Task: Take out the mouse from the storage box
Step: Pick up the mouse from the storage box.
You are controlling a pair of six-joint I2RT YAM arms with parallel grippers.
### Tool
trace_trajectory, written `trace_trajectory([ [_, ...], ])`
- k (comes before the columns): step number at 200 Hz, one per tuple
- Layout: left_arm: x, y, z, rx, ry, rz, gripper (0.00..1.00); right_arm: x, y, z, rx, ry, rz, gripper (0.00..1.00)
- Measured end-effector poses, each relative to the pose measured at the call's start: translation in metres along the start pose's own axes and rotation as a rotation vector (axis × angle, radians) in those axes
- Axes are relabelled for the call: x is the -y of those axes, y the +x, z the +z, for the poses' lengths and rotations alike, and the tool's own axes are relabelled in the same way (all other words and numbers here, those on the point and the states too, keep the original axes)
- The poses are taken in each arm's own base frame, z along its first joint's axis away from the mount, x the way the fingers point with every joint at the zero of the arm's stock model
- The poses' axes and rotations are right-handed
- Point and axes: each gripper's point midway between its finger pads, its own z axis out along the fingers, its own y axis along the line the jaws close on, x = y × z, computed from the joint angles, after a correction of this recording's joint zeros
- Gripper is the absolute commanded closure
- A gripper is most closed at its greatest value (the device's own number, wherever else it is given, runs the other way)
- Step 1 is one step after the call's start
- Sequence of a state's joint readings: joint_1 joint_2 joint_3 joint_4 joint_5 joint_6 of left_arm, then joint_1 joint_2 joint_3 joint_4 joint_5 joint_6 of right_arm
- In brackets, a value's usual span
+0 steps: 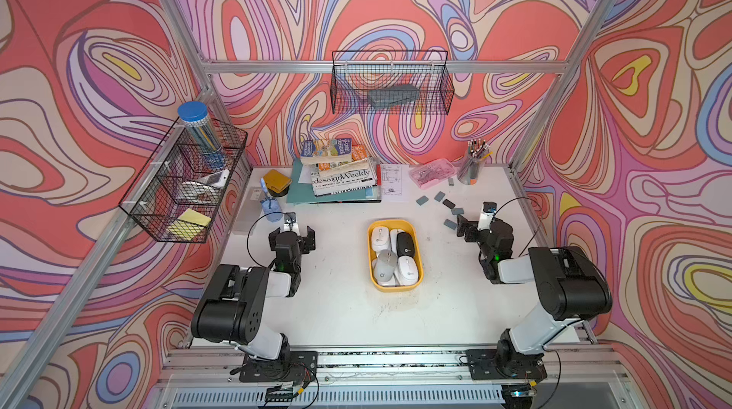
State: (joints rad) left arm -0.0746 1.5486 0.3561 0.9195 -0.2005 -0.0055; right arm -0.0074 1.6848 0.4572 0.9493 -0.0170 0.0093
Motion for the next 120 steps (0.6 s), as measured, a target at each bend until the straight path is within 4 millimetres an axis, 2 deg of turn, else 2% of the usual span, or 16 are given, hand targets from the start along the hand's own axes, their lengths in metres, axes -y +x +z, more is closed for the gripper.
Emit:
trace_trajectory([
  [120,0.0071,-0.0002,-0.0001,0.002,0.044,0.016,0.01,0.0,-0.0002,0.0001,0.0,0.0,0.0,0.02],
])
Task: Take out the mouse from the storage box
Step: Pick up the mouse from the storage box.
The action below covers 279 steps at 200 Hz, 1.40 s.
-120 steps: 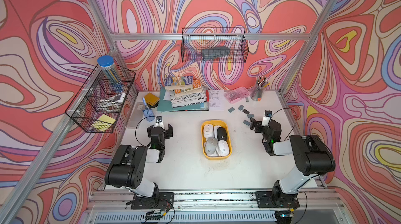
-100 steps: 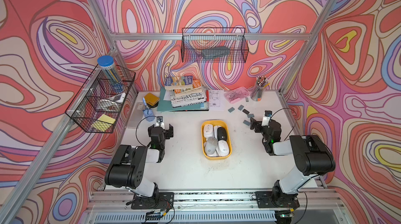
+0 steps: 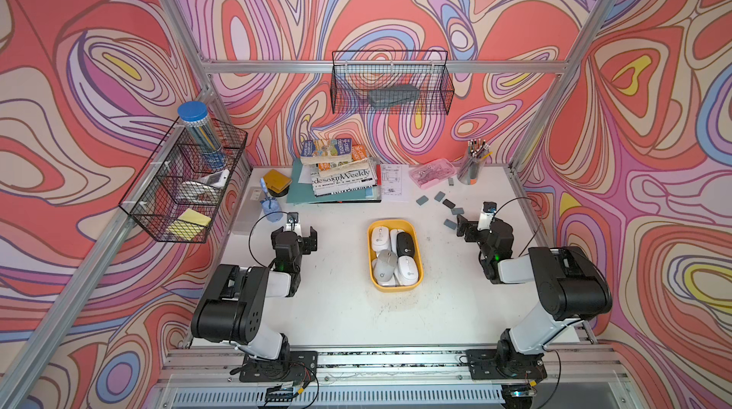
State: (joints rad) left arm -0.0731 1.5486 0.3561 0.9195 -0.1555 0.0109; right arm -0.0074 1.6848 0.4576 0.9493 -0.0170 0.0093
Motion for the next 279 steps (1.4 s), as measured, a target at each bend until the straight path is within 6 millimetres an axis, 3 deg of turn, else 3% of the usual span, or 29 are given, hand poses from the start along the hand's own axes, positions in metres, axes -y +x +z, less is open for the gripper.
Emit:
trace_trajectory([
  [85,-0.002,0.0,0.0,-0.001,-0.01,-0.002,0.01,0.008,0.002,0.005,-0.054,0.072,-0.001,0.02],
  [97,-0.007,0.0,-0.003,-0.014,-0.038,-0.006,0.01,0.011,-0.01,0.012,-0.09,0.118,0.002,0.02],
  [106,-0.01,-0.004,-0.008,-0.031,-0.049,-0.002,0.01,0.01,-0.032,0.017,-0.1,0.143,0.017,0.02],
  [119,-0.014,-0.033,-0.02,-0.001,-0.069,-0.016,0.01,0.004,-0.077,0.02,-0.088,0.139,0.06,0.02],
  [137,-0.013,-0.12,-0.052,0.168,-0.045,-0.141,0.01,-0.003,-0.148,0.01,-0.022,0.129,0.23,0.02],
  [146,-0.02,-0.162,-0.077,0.26,-0.044,-0.282,0.01,-0.004,-0.168,0.004,-0.003,0.122,0.303,0.02],
  [153,-0.032,-0.183,-0.096,0.302,-0.059,-0.43,0.01,-0.008,-0.175,0.003,-0.009,0.098,0.335,0.14],
  [165,-0.052,-0.199,-0.125,0.36,-0.07,-0.663,0.01,-0.015,-0.163,0.007,-0.069,0.072,0.376,0.31],
  [175,-0.063,-0.199,-0.142,0.401,-0.06,-0.771,0.01,-0.022,-0.138,0.011,-0.16,0.056,0.392,0.36],
  [191,-0.066,-0.171,-0.144,0.336,-0.064,-0.861,0.02,-0.045,-0.088,0.004,-0.327,0.054,0.371,0.34],
  [200,-0.06,-0.153,-0.139,0.254,-0.066,-0.878,0.07,-0.072,-0.066,-0.008,-0.421,0.026,0.323,0.32],
  [211,-0.053,-0.133,-0.134,0.132,-0.077,-0.874,0.16,-0.109,-0.053,-0.027,-0.492,-0.026,0.247,0.31],
  [228,-0.045,-0.12,-0.134,-0.054,-0.1,-0.835,0.48,-0.159,-0.049,-0.068,-0.553,-0.135,0.156,0.31],
  [248,-0.036,-0.127,-0.14,-0.18,-0.103,-0.765,0.73,-0.183,-0.061,-0.115,-0.558,-0.218,0.139,0.32],
  [267,-0.024,-0.122,-0.152,-0.272,-0.09,-0.666,0.78,-0.192,-0.068,-0.149,-0.554,-0.258,0.157,0.32],
  [279,-0.018,-0.11,-0.163,-0.324,-0.075,-0.601,0.7,-0.202,-0.061,-0.164,-0.574,-0.281,0.164,0.32],
])
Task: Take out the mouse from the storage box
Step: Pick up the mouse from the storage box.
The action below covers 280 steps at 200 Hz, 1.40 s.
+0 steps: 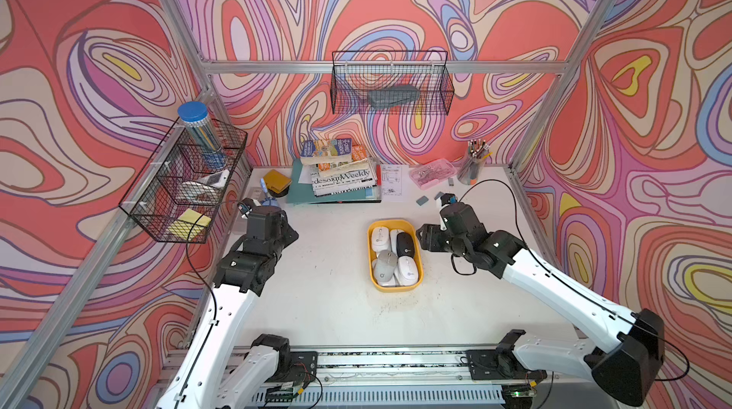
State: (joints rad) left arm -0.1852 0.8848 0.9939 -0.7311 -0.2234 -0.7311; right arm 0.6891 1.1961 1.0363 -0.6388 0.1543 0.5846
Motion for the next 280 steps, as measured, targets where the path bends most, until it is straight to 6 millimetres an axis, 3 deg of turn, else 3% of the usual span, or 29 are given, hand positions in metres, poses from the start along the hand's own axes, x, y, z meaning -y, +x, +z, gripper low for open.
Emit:
trace_trajectory([
  [32,-0.02,0.019,-0.023,-0.024,-0.005,0.084,0.42,-0.033,0.054,0.01,-0.124,-0.014,-0.007,0.29],
  [55,-0.027,0.025,-0.034,-0.025,0.002,0.115,0.3,-0.053,0.085,0.019,-0.159,0.018,0.03,0.28],
  [82,-0.031,0.032,-0.034,-0.056,-0.008,0.153,0.22,-0.067,0.104,0.028,-0.137,0.077,0.087,0.24],
  [130,-0.04,0.038,-0.037,-0.076,-0.041,0.205,0.19,-0.083,0.102,0.061,-0.081,0.178,0.195,0.2],
  [192,-0.044,0.04,-0.042,-0.053,-0.021,0.216,0.19,-0.087,0.088,0.065,-0.016,0.2,0.292,0.2],
  [280,-0.041,0.041,-0.043,-0.059,-0.005,0.227,0.19,-0.083,0.095,0.088,-0.038,0.245,0.333,0.25],
])
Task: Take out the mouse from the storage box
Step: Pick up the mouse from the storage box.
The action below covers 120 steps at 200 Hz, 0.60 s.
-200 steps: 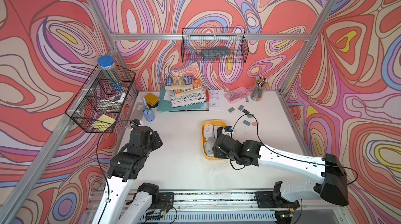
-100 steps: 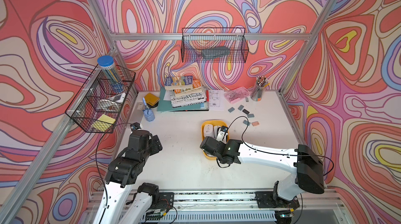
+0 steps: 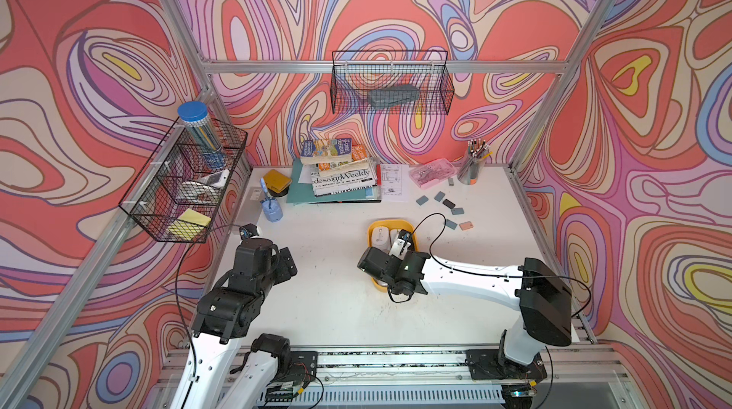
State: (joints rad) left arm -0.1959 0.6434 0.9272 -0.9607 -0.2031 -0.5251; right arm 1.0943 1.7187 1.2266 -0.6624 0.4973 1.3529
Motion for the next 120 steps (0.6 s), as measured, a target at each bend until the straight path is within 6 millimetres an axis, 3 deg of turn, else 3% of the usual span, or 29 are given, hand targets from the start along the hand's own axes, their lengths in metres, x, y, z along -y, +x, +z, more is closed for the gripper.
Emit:
trace_trajectory([
  [120,0.001,0.002,0.0,-0.001,0.011,0.001,0.18,0.009,0.02,0.035,-0.086,0.034,0.01,0.23],
])
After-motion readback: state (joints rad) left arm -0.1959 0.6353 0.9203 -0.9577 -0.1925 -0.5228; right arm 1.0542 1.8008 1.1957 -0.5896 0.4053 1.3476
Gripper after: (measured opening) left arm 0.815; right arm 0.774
